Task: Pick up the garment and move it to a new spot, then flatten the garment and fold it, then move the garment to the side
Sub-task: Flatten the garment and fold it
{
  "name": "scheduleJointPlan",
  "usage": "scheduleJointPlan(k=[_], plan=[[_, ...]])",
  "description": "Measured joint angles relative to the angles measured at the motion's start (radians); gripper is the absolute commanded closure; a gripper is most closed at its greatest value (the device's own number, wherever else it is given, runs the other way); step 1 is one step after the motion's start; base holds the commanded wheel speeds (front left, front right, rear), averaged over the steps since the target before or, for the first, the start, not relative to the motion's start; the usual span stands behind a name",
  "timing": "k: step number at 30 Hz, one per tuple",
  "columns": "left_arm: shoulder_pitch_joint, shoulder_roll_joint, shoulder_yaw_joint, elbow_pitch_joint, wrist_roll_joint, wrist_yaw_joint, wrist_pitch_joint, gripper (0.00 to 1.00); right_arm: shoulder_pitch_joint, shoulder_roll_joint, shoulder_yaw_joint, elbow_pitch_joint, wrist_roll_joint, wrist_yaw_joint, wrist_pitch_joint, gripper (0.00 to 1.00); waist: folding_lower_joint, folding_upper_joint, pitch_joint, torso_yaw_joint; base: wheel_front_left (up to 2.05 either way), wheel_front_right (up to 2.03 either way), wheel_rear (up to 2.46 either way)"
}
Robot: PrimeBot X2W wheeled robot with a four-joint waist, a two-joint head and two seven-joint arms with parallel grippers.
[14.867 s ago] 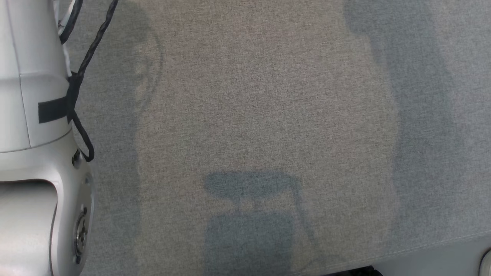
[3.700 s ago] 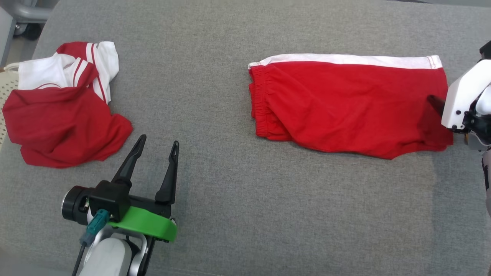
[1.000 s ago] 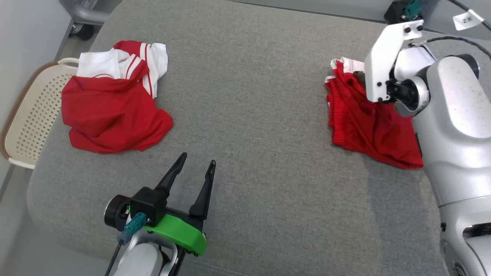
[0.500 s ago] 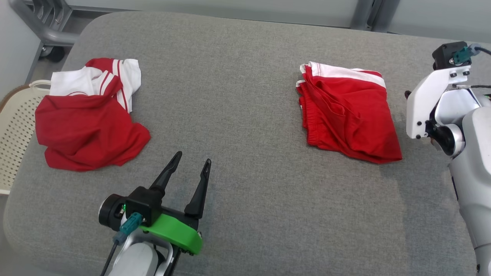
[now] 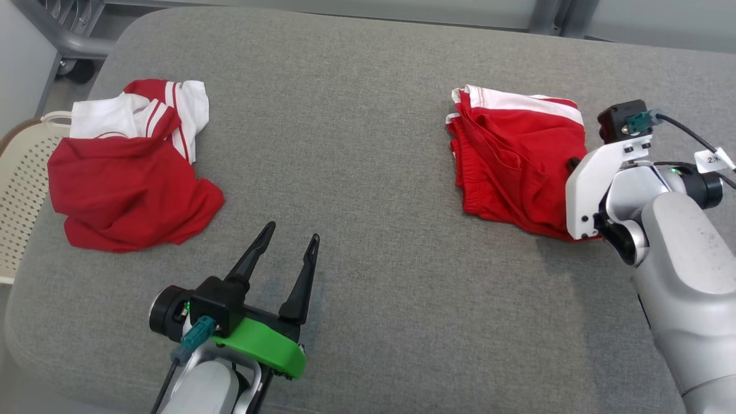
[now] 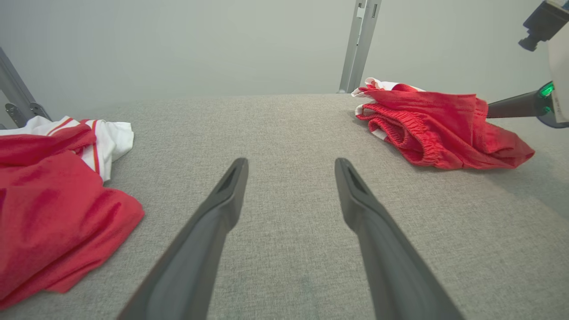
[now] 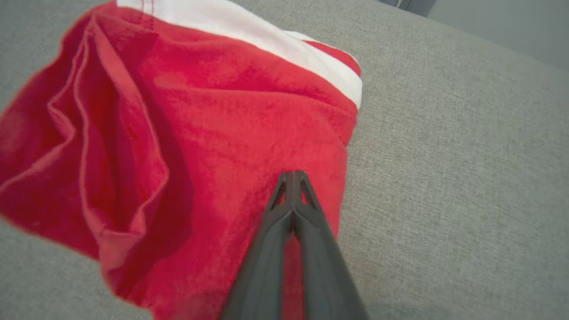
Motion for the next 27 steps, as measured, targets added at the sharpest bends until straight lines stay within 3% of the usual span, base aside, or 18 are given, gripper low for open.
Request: scheduleJointPlan(k=[12,27], plan=[[-0.006,-0.005,0.002,0.01,-0.003,0.004,-0.001,0.0,-0.036,0.106,0.163,0.072,0.033,0.0,-0.029,1.0,0.0,0.0,0.005,0.019,0.0,0.0,0.0],[-0.004,-0.012,-0.002,0.03,-0.013,0.004,-0.004,0.0,-0.068,0.167,0.346,0.135,0.106,0.0,-0.044,1.0,0.0,0.0,-0.03,0.028,0.0,0.0,0.0]])
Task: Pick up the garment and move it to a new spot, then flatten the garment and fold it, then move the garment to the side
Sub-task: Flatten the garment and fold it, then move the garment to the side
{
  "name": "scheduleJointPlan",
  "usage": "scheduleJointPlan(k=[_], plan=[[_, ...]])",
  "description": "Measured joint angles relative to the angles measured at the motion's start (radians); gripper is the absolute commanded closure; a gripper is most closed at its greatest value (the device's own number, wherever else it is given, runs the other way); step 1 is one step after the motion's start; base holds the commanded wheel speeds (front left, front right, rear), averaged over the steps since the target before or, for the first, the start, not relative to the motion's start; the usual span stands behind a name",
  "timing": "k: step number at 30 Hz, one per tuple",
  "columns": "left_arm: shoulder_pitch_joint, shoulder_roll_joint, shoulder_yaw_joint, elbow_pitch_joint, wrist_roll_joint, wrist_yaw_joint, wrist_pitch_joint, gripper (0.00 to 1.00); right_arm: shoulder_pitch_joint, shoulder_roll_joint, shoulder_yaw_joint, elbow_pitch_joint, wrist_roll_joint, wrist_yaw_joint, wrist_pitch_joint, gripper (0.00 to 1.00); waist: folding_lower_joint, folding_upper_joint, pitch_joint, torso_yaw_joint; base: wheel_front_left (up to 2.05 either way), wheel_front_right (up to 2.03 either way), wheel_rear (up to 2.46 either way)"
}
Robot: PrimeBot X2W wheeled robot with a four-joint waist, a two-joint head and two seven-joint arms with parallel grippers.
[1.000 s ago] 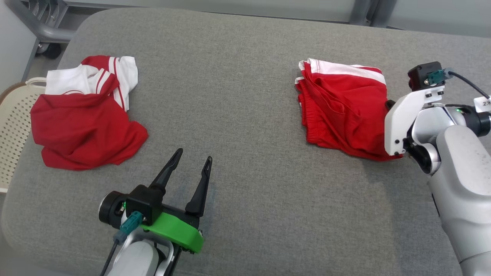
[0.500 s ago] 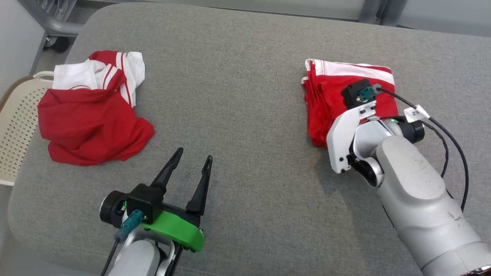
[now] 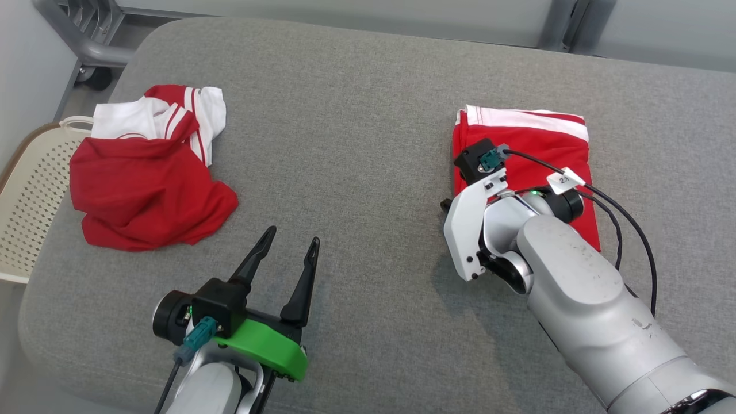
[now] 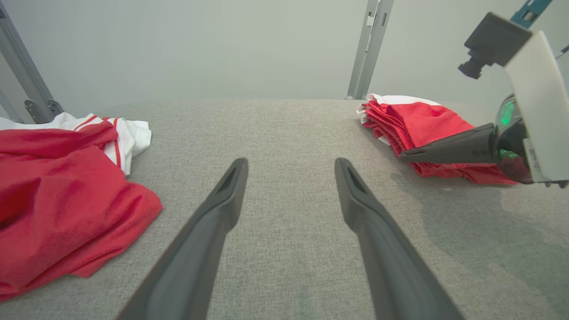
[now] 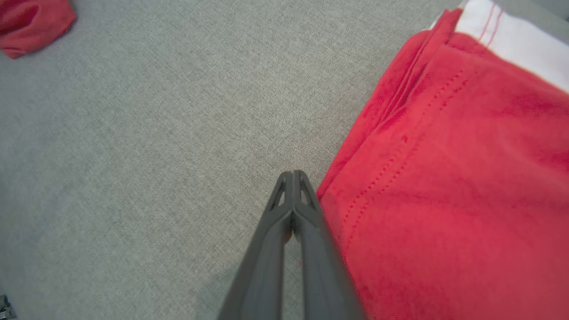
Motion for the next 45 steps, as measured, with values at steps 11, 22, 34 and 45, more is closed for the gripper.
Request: scheduleJointPlan(k=[11,22,34,45], plan=[[0.032,0.022,0.005,-0.009,-0.006,0.009,0.0,0.0,-0.069,-0.064,-0.155,-0.038,0.043,0.0,0.109,0.0,0.0,0.0,-0.041,-0.035,0.0,0.0,0.0],[0.036,0.038,-0.008,-0.043,-0.004,0.018,0.013,0.0,-0.002,-0.056,-0.494,-0.091,-0.086,0.0,0.259,0.0,0.0,0.0,-0.021,-0.07,0.0,0.0,0.0],[0.002,0.047,-0.01,-0.057,0.003,0.018,0.012,0.0,0.016,0.012,-0.653,-0.102,-0.225,0.0,0.278,0.0,0.0,0.0,0.037,-0.058,0.0,0.0,0.0],[-0.003,0.043,-0.02,-0.049,0.002,0.019,0.007,0.0,0.001,0.024,-0.737,-0.024,-0.221,0.0,0.269,0.28,0.0,0.0,0.06,-0.032,0.0,0.0,0.0]])
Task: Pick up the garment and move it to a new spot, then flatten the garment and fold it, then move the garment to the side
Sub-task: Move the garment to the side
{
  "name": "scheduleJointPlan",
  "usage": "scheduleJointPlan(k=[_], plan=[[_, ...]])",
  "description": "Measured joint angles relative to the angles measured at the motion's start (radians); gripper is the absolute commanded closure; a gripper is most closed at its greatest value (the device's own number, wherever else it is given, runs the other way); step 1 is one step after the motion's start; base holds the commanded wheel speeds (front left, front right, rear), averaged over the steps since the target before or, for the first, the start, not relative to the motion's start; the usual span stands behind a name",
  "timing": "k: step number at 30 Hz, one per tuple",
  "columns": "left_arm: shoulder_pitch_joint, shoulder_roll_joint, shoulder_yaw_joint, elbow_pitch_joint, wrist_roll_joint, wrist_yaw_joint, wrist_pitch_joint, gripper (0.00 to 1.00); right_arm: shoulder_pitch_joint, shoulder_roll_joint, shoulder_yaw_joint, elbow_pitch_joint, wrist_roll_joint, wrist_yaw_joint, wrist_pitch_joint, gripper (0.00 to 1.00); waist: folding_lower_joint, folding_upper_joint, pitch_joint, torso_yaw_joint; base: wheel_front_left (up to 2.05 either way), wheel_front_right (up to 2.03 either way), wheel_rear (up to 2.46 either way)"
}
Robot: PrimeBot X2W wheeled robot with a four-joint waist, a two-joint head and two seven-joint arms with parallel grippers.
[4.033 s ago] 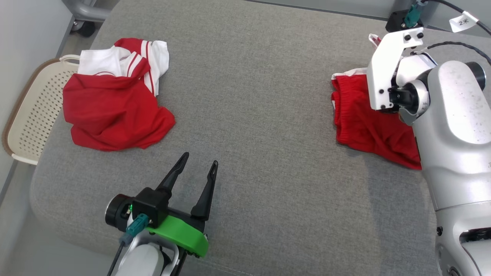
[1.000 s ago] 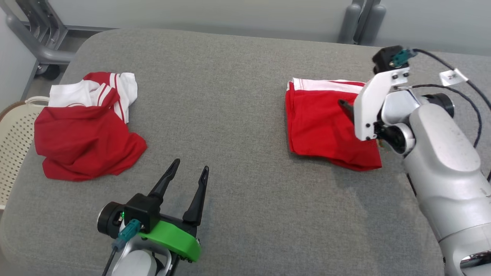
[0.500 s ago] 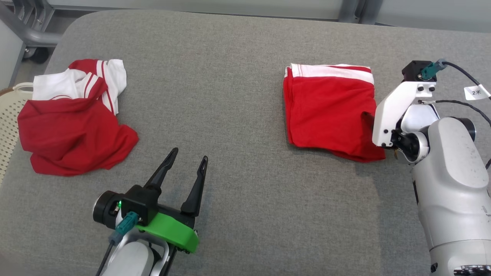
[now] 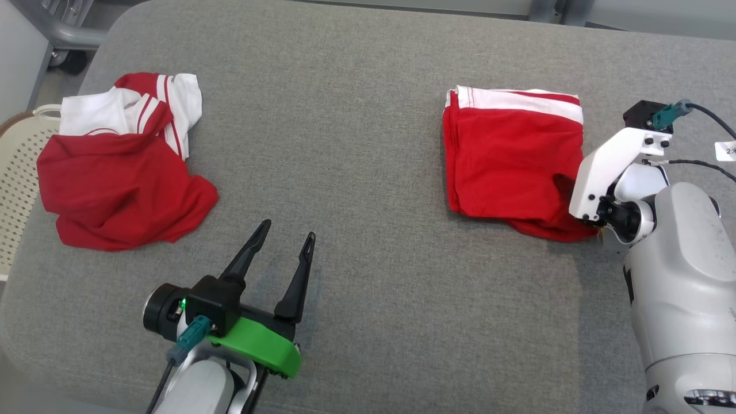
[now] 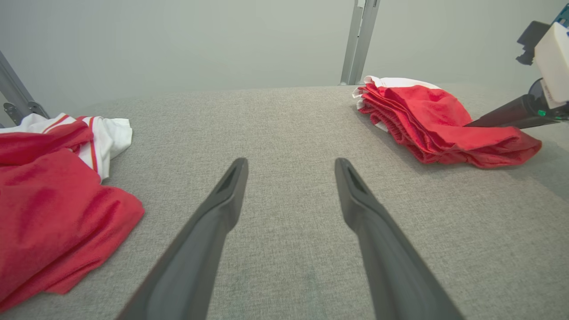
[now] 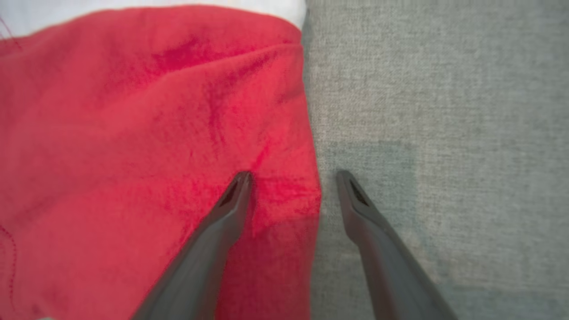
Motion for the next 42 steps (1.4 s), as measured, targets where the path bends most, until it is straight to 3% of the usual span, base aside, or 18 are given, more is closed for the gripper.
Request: scheduleJointPlan(k=[2,3,13,22,34,42], plan=[[-0.002,0.0,0.0,0.001,-0.002,0.0,-0.002,0.0,-0.014,-0.001,-0.002,0.02,0.007,0.0,-0.008,0.87,0.0,0.0,0.006,0.002,0.0,0.0,0.0],[-0.003,0.0,0.0,0.002,-0.002,0.0,-0.002,0.0,-0.019,-0.001,-0.004,0.029,0.007,0.0,-0.013,1.0,0.0,0.0,0.008,0.003,0.0,0.0,0.0],[-0.008,-0.001,0.002,0.01,-0.007,0.009,-0.003,0.0,-0.048,0.007,0.016,0.073,-0.032,0.001,-0.055,1.0,0.0,0.0,0.008,-0.011,0.0,0.0,0.0],[-0.007,0.019,0.028,-0.017,-0.01,0.025,-0.004,0.0,-0.035,-0.004,0.077,0.041,-0.048,0.001,-0.059,1.0,0.0,0.0,-0.001,-0.096,0.0,0.0,0.0],[-0.025,0.076,0.046,-0.111,0.015,0.05,0.007,0.0,0.001,-0.128,0.232,-0.023,0.015,0.001,-0.131,1.0,0.0,0.0,0.003,-0.276,0.0,0.0,0.0],[-0.045,0.11,0.024,-0.227,0.056,0.058,0.067,0.0,-0.039,-0.232,0.311,0.037,0.002,0.001,-0.237,1.0,0.0,0.0,0.046,-0.389,0.0,0.0,0.0]])
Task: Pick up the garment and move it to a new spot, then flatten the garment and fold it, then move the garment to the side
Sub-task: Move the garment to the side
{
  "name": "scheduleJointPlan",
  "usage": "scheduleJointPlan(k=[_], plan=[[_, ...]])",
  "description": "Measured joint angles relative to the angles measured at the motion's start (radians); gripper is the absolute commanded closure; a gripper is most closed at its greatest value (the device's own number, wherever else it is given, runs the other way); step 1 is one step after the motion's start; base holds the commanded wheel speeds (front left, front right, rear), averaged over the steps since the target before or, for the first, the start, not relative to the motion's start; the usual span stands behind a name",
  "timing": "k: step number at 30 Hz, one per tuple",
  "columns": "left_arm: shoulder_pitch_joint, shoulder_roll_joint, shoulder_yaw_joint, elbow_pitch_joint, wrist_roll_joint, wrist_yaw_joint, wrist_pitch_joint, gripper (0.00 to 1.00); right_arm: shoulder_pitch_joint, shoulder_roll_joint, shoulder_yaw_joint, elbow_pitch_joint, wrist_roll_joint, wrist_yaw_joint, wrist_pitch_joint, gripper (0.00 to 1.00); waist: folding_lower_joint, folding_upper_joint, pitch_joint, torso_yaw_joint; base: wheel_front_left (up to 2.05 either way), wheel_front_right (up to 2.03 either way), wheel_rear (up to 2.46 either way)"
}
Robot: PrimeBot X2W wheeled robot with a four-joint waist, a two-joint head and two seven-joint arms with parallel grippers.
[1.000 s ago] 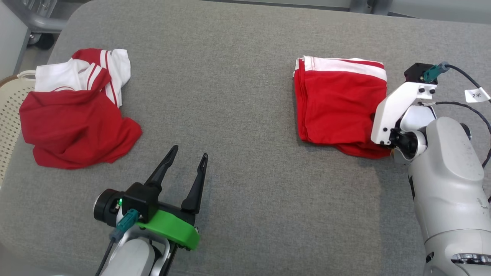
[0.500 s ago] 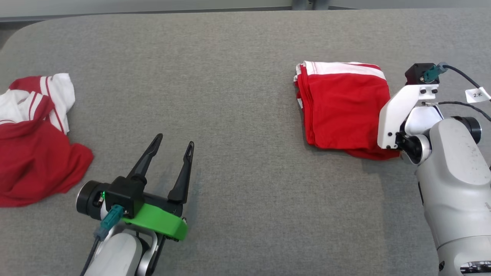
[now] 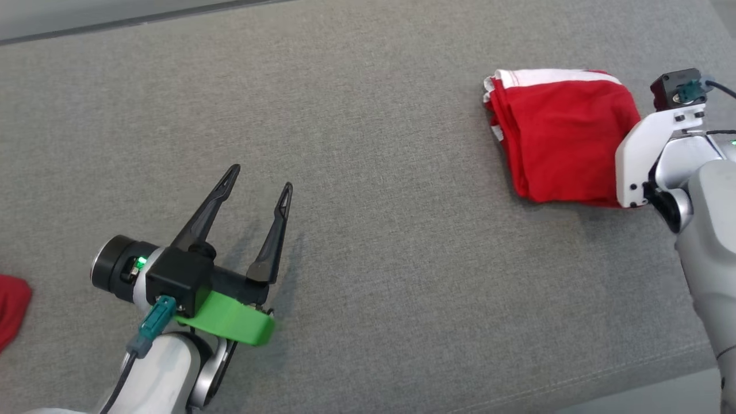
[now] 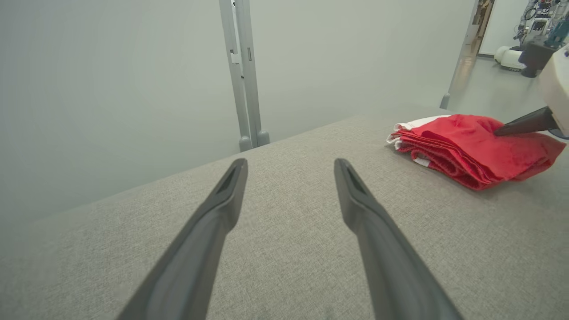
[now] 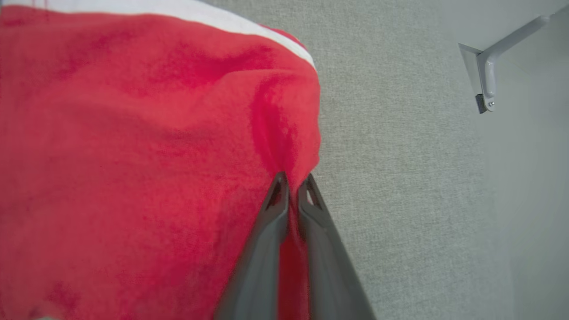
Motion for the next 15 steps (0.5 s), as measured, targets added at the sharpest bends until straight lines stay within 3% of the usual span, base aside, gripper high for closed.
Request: scheduleJointPlan(k=[8,15], plan=[[-0.025,0.028,-0.025,-0.08,0.026,-0.003,0.055,0.0,-0.094,-0.125,0.051,0.107,-0.062,0.0,-0.124,1.0,0.0,0.0,0.094,-0.038,0.0,0.0,0.0],[-0.047,0.044,-0.039,-0.132,0.044,-0.005,0.088,0.0,-0.168,-0.257,0.036,0.206,-0.164,0.0,-0.223,1.0,0.0,0.0,0.174,-0.019,0.0,0.0,0.0]])
